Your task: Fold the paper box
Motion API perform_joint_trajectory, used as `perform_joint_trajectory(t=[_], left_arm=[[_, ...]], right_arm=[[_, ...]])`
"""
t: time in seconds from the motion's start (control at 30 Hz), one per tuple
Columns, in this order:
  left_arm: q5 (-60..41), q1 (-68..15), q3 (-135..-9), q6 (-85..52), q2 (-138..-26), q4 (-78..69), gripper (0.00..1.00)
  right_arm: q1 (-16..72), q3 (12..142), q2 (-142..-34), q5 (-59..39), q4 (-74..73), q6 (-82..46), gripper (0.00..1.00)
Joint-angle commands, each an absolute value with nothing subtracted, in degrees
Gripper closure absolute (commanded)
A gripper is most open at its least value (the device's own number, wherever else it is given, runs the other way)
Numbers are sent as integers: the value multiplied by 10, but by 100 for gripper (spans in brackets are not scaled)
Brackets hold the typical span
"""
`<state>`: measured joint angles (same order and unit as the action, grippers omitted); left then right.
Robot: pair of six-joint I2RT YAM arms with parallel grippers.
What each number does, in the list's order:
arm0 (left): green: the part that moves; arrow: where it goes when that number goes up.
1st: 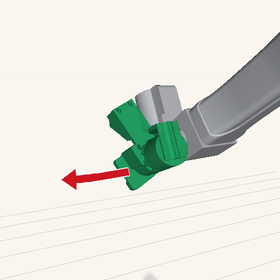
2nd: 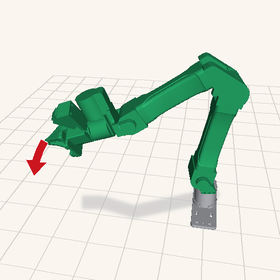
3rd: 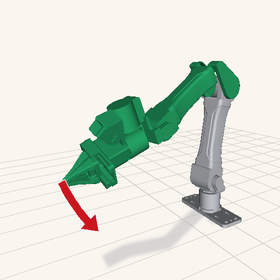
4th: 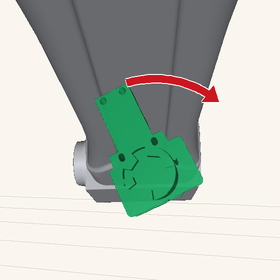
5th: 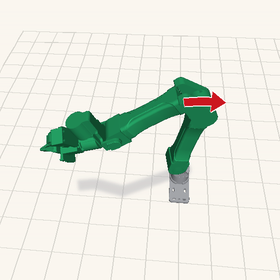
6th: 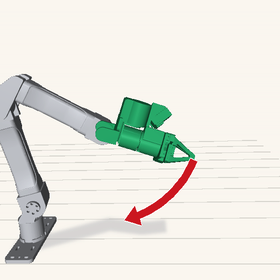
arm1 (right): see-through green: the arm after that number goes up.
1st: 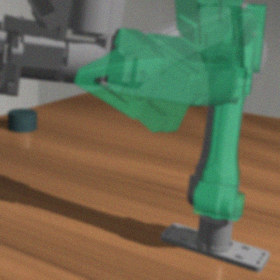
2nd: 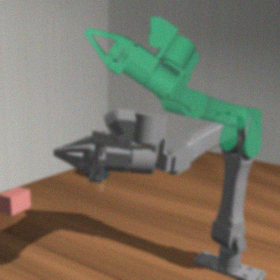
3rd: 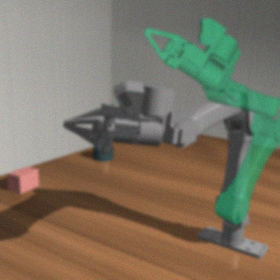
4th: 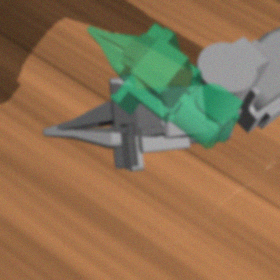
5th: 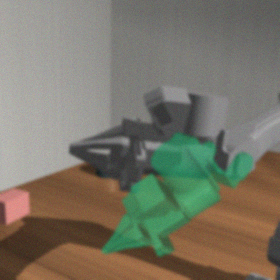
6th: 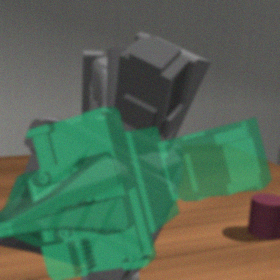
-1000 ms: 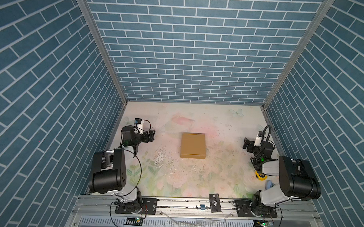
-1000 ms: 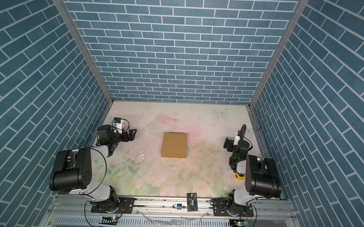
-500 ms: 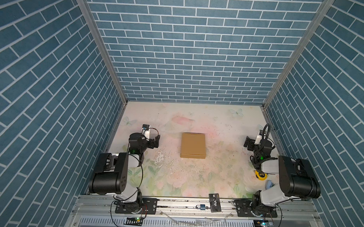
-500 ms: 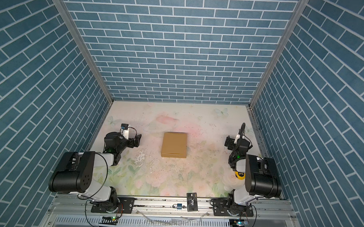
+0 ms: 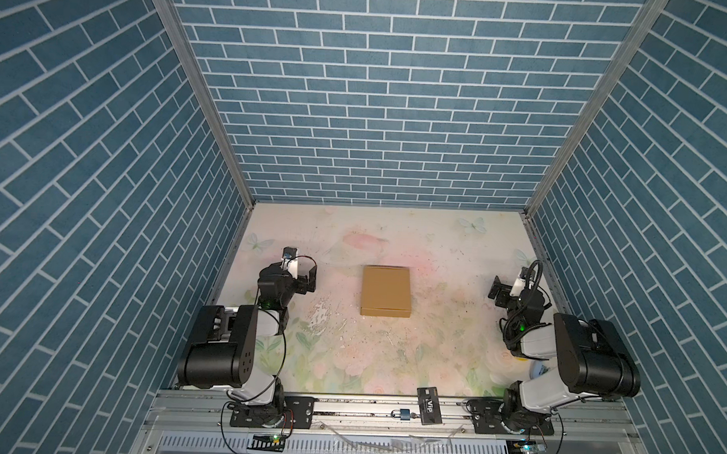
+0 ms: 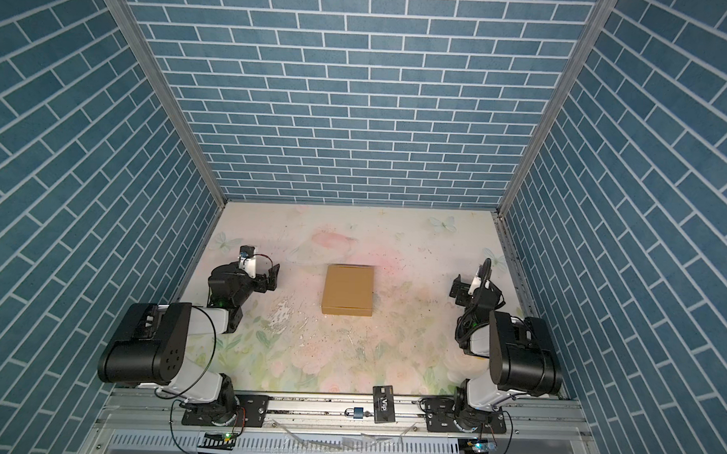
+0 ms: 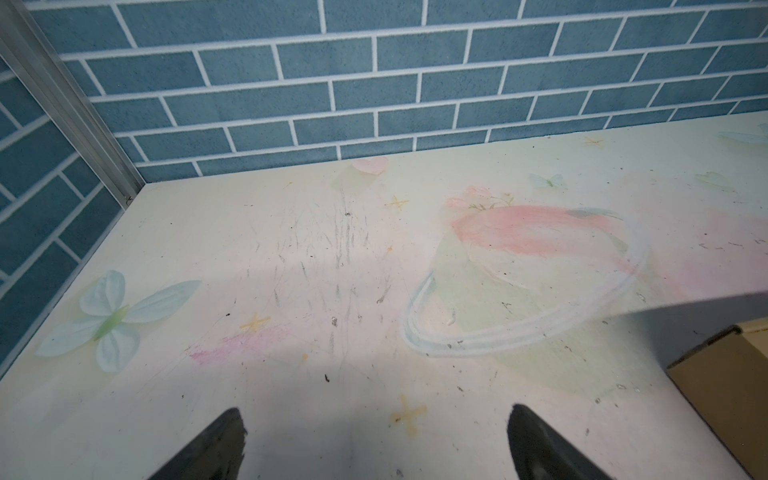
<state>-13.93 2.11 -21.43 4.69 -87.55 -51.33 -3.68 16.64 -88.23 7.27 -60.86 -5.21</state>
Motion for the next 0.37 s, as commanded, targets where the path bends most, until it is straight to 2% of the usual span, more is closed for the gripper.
perform_joint_trajectory(t=[0.0,0.33], left_arm=[[-134,21,-210,51,-879,-523,0],[-125,17,-212,54,-879,-519,0]], right_arm=[[-28,190,-880,109,-558,-64,1],[-24,189,-879,113,-562,-62,1]])
